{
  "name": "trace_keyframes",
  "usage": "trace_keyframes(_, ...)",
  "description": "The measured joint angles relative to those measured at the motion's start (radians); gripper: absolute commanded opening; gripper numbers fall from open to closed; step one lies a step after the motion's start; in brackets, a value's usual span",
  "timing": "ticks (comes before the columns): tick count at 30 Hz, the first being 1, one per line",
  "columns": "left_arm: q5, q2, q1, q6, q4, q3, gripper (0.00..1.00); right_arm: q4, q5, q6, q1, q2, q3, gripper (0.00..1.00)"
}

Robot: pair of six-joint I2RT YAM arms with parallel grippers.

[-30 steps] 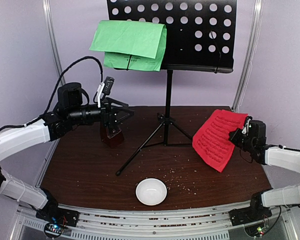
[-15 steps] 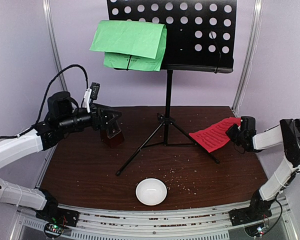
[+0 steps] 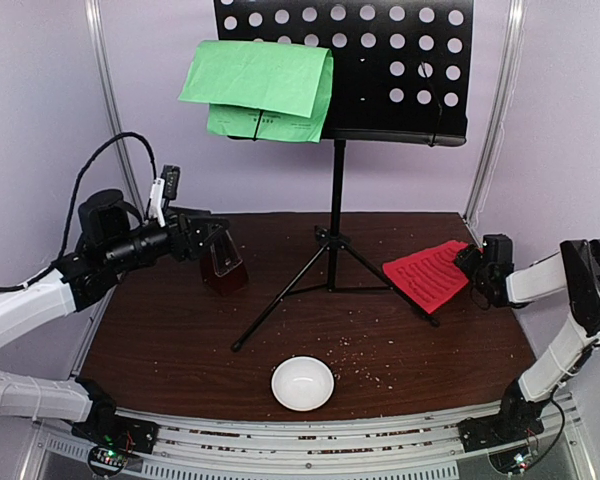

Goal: Pack up the instrument practice props

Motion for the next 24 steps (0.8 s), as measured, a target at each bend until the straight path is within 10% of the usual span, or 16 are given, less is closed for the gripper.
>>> trace_keyframes(16,-0.008,-0.114,0.072,-0.072,0.115,-0.06,0.91,0.085,-0.052,-0.069,-0.014,-0.712,-0.238,0.88)
trace_keyframes(24,0.096,0.048,0.079,-0.063,0.213,-0.082,0.71,0.103,-0.23,-0.207,0.367,-0.643,-0.229,0.85)
